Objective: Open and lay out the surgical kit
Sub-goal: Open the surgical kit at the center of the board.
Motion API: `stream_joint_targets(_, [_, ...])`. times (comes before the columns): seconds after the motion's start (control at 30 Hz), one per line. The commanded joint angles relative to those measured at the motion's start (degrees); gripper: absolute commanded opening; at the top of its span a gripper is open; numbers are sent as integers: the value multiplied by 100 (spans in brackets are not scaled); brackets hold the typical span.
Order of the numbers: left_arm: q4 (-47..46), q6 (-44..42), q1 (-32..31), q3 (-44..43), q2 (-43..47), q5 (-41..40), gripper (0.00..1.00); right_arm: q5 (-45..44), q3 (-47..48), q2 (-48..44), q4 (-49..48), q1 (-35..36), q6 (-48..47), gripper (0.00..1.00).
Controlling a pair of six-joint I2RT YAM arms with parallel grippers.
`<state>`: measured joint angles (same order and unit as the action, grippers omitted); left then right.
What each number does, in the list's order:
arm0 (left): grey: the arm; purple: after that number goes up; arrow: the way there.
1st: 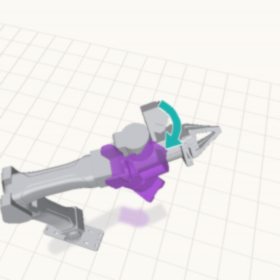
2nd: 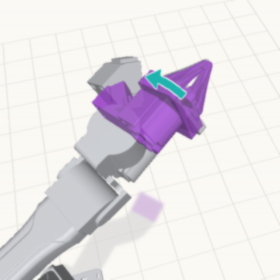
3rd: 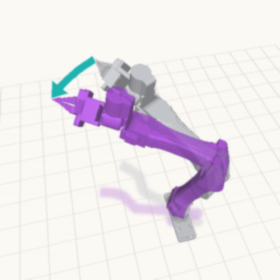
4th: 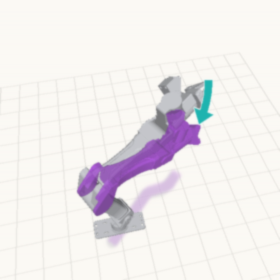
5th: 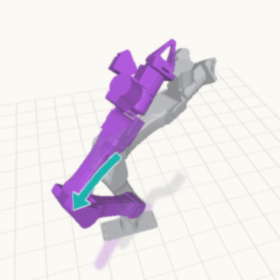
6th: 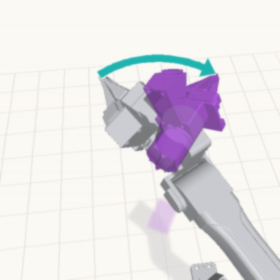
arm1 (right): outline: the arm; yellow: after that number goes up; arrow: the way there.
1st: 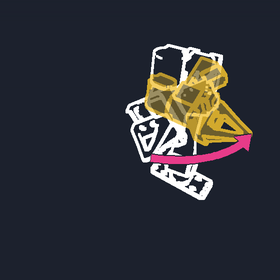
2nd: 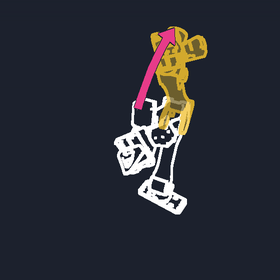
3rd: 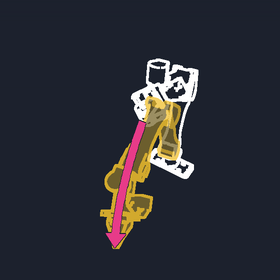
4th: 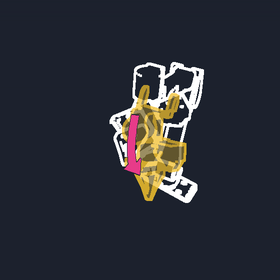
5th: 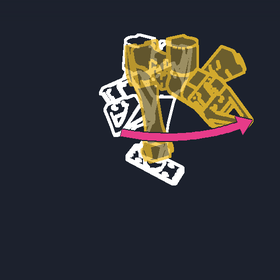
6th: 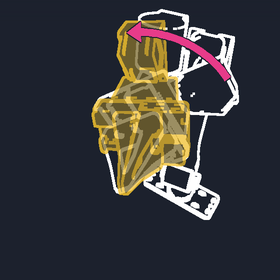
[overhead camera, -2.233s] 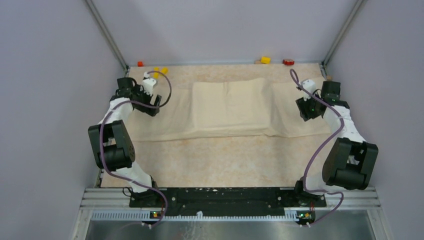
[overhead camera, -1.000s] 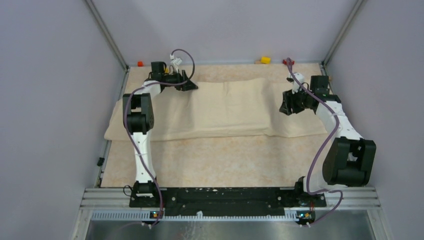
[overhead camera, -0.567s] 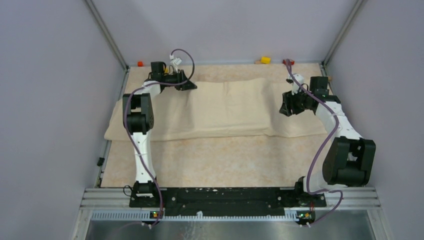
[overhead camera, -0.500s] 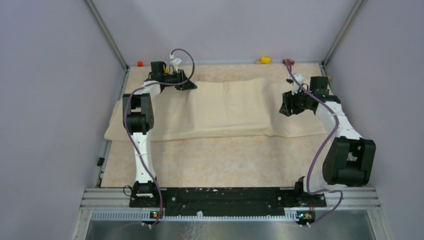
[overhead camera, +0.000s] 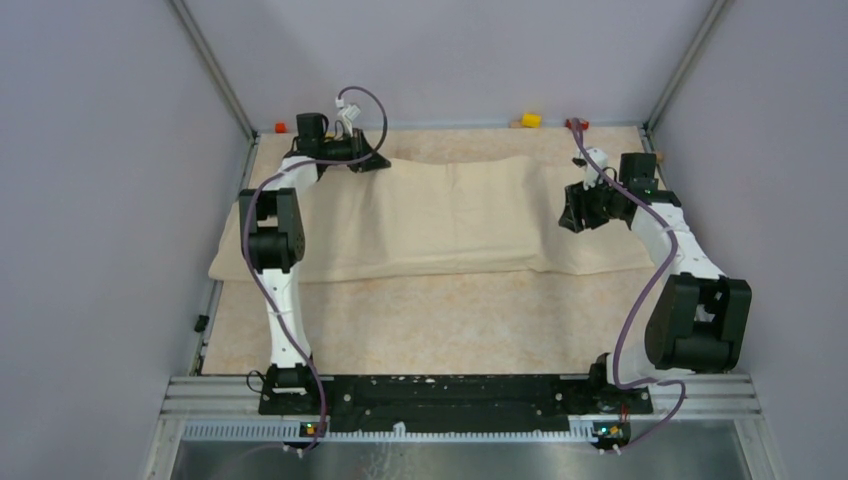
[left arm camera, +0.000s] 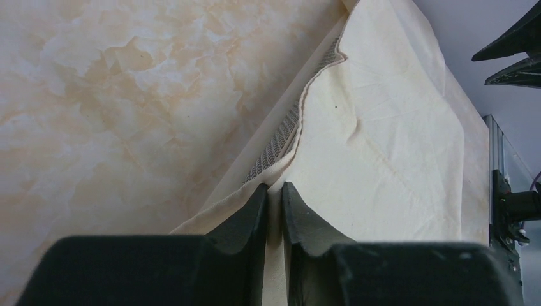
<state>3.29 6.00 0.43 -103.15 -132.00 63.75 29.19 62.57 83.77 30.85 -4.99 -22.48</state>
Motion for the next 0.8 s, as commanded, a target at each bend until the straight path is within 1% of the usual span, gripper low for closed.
stream_joint_targets(0.0, [70,-291,-16,-94,499,185,15,43,17,29,-83,25,-88,52])
stream_joint_targets(0.03, [174,-402,-16,-101,539,174,10,51,22,27,-74,25,-90,52])
stream_joint_targets(0.1, [422,-733,-207,-108,646,136,0,72,38,11,-66,25,-74,52])
stream_joint_targets(0.23, [1169,-1642,-289,42,1013,-25,0,129,107,-55,-45,25,-46,52])
stream_joint_targets(0.33, [1560,-2464,-402,482,1518,-297,0,176,178,-129,-37,25,-46,52])
stream_joint_targets(0.47, [1826,-3425,-614,1443,2415,-767,0,297,360,-238,79,40,-163,52])
stream_joint_targets(0.5, [1842,-3695,-674,1758,2658,-912,0,331,402,-275,105,54,-217,52])
stream_joint_targets(0.6, [1760,-4151,-870,2778,3361,-1259,0,466,453,-418,112,157,-446,52])
stream_joint_targets(0.7, [1508,-4607,-1147,3948,4042,-1758,0,548,428,-545,-142,435,-686,52])
stream_joint_targets(0.77, [1304,-4812,-1352,4570,4494,-2114,0,470,419,-580,-422,768,-761,53])
